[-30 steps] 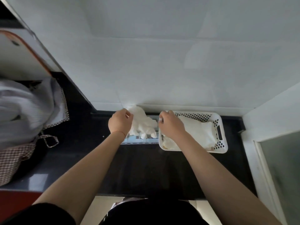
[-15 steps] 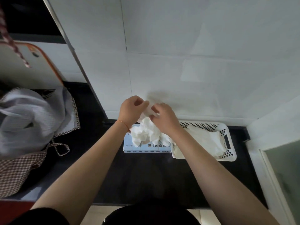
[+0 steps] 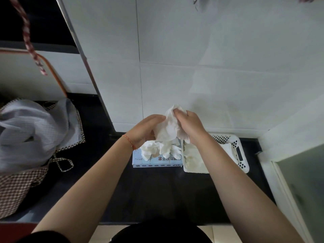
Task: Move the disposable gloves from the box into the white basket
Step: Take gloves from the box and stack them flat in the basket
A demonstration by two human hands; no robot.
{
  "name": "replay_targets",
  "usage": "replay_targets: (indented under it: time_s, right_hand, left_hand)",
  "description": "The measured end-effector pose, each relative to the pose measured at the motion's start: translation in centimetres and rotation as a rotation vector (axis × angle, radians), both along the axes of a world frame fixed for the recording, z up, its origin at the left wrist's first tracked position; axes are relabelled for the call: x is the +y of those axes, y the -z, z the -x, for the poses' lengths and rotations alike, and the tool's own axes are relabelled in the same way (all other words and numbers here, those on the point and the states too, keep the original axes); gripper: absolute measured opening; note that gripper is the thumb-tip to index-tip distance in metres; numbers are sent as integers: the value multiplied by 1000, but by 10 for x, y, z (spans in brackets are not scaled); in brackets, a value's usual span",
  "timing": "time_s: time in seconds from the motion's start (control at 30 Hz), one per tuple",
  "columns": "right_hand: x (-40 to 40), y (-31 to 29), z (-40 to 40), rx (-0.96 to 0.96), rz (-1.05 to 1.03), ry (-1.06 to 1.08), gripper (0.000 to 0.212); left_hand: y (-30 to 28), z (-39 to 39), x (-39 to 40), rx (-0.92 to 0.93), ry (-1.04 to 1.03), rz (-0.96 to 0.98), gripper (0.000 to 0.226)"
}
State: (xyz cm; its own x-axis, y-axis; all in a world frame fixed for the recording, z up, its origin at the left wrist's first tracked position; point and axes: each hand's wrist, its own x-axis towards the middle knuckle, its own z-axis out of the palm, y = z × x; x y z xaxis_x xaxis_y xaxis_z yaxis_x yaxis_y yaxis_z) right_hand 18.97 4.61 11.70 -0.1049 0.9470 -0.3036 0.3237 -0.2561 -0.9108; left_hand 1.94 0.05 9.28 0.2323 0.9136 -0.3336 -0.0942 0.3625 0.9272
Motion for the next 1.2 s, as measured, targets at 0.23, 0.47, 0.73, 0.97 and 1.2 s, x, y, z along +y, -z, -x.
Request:
replay_targets:
  time_s: [0.23,0.47,0.73,0.97,1.2]
  right_hand:
    - [-9,-5,-5,-67,62,89,30]
    - [-15,-17,-12,45,62,166,30]
    - [-14,-26,-10,-239,-121,28,34]
    - [-17,-47,-6,-219,-252,-375,41]
    - [-13,-44,-6,-247,-241,-296,25]
  left_hand:
    - [-3,-4,-11,23,123,-23,82]
    - [-10,1,-7,188,1,-103,39]
    - [-29,7,5,304,-268,-161,32]
    - [-36,-6,1,173,-146,-203,19]
    - [-34,-4,-2,107,-178,-125,23]
